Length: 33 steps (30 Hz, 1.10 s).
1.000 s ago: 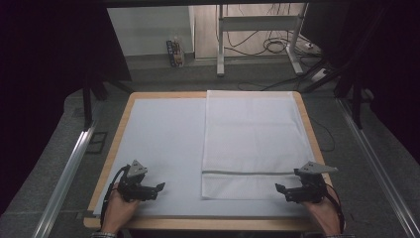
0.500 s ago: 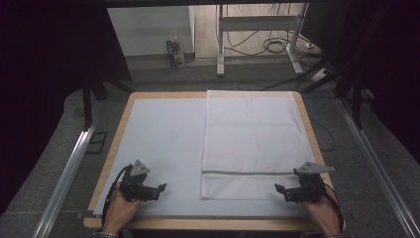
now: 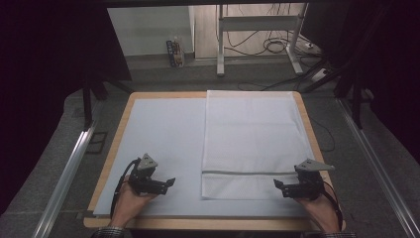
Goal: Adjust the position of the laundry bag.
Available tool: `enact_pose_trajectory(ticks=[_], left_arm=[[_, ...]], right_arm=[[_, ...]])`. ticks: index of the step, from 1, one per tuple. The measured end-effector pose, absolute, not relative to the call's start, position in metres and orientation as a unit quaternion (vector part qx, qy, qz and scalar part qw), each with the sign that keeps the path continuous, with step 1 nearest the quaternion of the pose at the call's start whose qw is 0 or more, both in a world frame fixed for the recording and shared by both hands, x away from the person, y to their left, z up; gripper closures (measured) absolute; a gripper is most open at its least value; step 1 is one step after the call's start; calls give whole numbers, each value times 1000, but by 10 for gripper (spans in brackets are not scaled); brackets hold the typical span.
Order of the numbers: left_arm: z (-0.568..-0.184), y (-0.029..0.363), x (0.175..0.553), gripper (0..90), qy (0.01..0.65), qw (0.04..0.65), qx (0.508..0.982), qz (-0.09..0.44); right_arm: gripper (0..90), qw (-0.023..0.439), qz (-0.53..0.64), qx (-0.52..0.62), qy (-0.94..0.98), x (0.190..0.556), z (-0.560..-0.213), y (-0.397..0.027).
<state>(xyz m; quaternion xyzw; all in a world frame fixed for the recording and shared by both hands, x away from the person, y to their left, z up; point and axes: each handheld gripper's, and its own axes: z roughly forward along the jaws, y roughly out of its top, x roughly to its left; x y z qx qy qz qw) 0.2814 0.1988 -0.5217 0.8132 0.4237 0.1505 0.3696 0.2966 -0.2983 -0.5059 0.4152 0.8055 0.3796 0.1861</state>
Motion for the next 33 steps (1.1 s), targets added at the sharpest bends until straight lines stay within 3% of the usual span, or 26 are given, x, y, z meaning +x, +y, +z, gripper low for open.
enact_pose_trajectory(ticks=[4, 14, 18, 33], left_arm=[[-522, 192, 287, 106, 414, 376, 816, 145], [-522, 175, 299, 182, 401, 379, 822, 142], [-521, 165, 306, 207, 396, 381, 824, 138], [-519, 140, 323, 341, 374, 389, 830, 139]], right_arm=[[48, 190, 380, 419, 803, 299, -504, -297], [190, 186, 354, 428, 810, 302, -500, -302], [316, 196, 357, 426, 808, 302, -496, -306], [530, 219, 339, 445, 799, 312, -494, -320]])
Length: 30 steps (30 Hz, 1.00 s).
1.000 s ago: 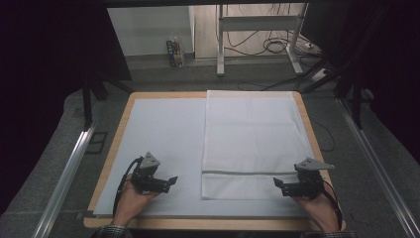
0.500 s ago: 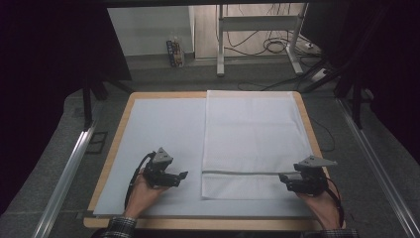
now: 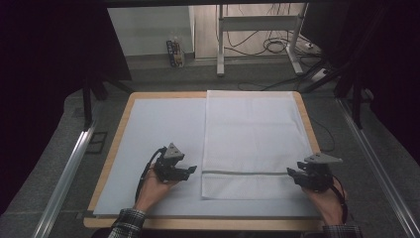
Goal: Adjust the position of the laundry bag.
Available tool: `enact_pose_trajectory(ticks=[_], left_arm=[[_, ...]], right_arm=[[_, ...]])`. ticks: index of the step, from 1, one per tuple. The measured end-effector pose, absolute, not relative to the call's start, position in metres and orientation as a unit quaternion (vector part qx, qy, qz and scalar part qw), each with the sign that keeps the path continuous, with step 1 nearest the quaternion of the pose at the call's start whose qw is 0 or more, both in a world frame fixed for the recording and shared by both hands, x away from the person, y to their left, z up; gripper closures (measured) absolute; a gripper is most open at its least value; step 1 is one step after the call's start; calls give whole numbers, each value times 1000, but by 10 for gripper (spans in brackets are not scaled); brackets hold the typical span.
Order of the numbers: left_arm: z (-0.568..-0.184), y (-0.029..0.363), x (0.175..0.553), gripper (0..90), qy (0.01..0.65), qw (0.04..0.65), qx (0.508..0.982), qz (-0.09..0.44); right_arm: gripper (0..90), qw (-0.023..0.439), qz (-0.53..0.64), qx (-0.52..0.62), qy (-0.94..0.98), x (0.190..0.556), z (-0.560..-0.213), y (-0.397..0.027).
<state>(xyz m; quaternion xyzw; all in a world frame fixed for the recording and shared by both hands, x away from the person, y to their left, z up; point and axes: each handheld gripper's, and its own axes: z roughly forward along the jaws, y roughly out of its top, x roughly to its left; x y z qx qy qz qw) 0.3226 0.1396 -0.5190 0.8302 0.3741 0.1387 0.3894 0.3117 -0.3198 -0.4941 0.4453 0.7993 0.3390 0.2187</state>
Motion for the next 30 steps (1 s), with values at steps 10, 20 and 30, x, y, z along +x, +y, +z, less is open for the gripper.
enact_pose_trajectory(ticks=[10, 20, 30], left_arm=[[-521, 120, 330, 511, 356, 394, 837, 133], [-527, 104, 339, 547, 359, 390, 838, 133], [-537, 93, 344, 458, 361, 360, 846, 155]], right_arm=[[736, 240, 312, 461, 795, 320, -492, -334], [700, 266, 302, 492, 772, 328, -493, -363], [542, 247, 281, 506, 777, 336, -507, -368]])
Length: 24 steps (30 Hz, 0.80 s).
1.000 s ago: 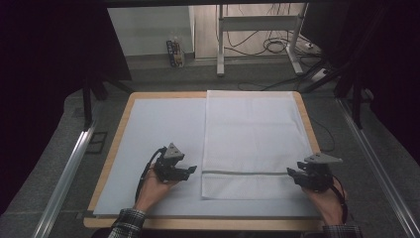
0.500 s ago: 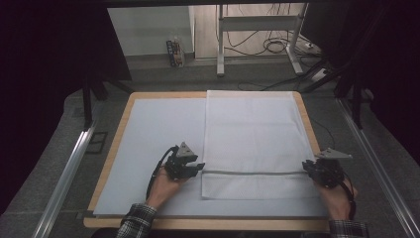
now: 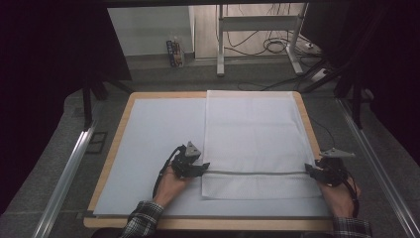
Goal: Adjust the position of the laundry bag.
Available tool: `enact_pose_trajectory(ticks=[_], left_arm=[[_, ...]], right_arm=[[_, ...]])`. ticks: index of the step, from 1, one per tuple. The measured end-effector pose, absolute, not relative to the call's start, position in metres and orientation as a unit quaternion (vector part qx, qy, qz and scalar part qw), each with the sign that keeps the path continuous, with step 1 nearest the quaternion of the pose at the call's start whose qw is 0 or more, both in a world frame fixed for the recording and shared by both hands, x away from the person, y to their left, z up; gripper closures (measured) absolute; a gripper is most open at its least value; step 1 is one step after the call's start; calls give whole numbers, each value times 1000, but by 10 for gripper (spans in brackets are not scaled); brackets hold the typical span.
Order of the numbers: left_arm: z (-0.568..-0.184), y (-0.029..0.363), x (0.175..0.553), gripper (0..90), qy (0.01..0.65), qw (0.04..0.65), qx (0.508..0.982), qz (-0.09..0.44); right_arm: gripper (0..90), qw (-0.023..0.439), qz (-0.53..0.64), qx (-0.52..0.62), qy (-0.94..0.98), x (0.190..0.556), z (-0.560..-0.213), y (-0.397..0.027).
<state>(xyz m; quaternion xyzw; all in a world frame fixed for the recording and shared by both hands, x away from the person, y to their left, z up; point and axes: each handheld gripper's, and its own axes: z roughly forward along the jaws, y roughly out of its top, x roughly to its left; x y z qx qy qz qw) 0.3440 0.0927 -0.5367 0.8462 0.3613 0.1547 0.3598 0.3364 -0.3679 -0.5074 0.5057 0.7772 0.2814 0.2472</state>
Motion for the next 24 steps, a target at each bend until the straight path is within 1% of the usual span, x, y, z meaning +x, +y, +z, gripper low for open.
enact_pose_trajectory(ticks=[2, 3, 5, 8, 9, 10, 11, 12, 14, 15, 16, 18, 19, 21, 22, 24], left_arm=[[-538, 91, 344, 450, 360, 354, 849, 157], [-539, 91, 345, 453, 363, 357, 847, 153], [-539, 92, 347, 486, 369, 362, 846, 135], [-539, 92, 347, 530, 372, 364, 843, 133], [-539, 92, 347, 530, 374, 361, 844, 134], [-538, 91, 347, 590, 375, 360, 844, 133], [-538, 91, 348, 607, 375, 358, 845, 131], [-538, 91, 348, 626, 375, 358, 845, 131], [-537, 89, 347, 691, 380, 357, 844, 126], [-536, 88, 347, 731, 378, 356, 845, 127], [-536, 88, 346, 792, 375, 357, 846, 124], [-536, 87, 346, 858, 375, 360, 846, 123], [-536, 87, 346, 875, 375, 364, 844, 120], [-536, 89, 347, 886, 374, 365, 845, 116], [-536, 91, 349, 888, 379, 370, 842, 103], [-535, 94, 350, 889, 381, 368, 843, 95]], right_arm=[[546, 230, 278, 511, 780, 338, -511, -368], [582, 223, 285, 512, 779, 338, -511, -368], [618, 212, 289, 515, 779, 338, -511, -369], [678, 205, 287, 520, 778, 339, -510, -368], [678, 205, 287, 520, 778, 339, -510, -368], [731, 202, 287, 524, 776, 340, -510, -368], [762, 203, 286, 523, 777, 340, -509, -368], [785, 203, 284, 523, 778, 340, -509, -368], [828, 202, 281, 522, 779, 339, -509, -367], [847, 202, 280, 522, 780, 339, -508, -367], [864, 203, 278, 520, 781, 339, -508, -366], [870, 206, 276, 519, 782, 339, -508, -366], [875, 208, 274, 516, 785, 338, -507, -365], [877, 209, 274, 514, 786, 337, -507, -365], [876, 210, 275, 512, 786, 337, -506, -365], [876, 209, 278, 509, 787, 336, -505, -365]])
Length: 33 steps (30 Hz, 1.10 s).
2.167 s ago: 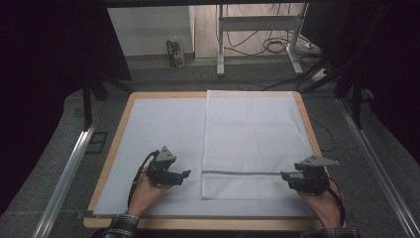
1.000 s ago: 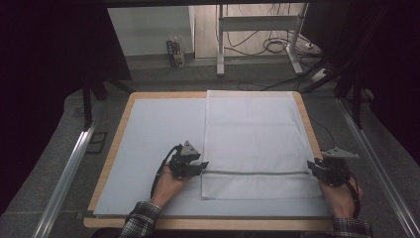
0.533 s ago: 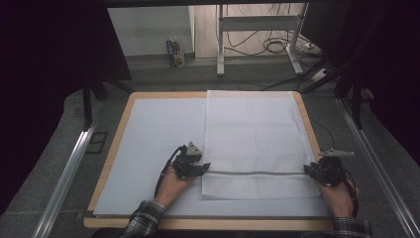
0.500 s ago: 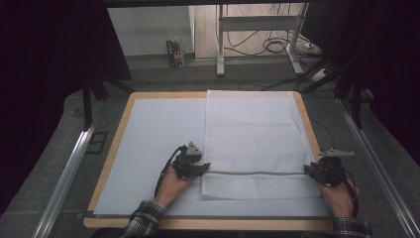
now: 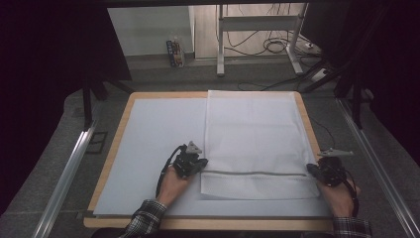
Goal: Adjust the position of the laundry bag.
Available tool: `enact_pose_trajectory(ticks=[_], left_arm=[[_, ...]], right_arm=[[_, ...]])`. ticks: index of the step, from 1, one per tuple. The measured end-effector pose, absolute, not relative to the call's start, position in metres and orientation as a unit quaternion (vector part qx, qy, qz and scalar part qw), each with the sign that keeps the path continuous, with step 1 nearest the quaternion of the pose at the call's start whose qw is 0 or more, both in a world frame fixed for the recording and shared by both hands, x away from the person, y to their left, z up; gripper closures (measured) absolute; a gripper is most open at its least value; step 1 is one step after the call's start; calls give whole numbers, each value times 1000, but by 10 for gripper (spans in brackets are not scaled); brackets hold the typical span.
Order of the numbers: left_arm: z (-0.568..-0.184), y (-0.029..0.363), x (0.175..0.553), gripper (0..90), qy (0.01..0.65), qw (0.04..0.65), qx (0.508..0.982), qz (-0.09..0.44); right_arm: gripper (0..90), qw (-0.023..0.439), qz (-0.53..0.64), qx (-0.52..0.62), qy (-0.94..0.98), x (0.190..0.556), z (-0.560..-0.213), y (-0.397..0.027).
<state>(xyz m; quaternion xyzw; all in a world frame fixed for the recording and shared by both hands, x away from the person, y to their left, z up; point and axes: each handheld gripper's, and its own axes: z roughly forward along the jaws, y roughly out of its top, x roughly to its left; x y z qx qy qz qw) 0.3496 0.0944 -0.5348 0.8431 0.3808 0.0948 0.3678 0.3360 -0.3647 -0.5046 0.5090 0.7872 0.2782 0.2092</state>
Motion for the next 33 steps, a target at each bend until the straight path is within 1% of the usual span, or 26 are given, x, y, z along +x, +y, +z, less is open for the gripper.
enact_pose_trajectory(ticks=[12, 22, 33], left_arm=[[-530, 114, 347, 886, 390, 358, 845, 84], [-525, 133, 336, 883, 389, 345, 850, 86], [-521, 159, 321, 884, 400, 339, 848, 74]], right_arm=[[872, 199, 286, 479, 806, 332, -501, -349], [874, 193, 288, 447, 825, 327, -499, -330], [876, 188, 292, 407, 845, 321, -497, -309]])
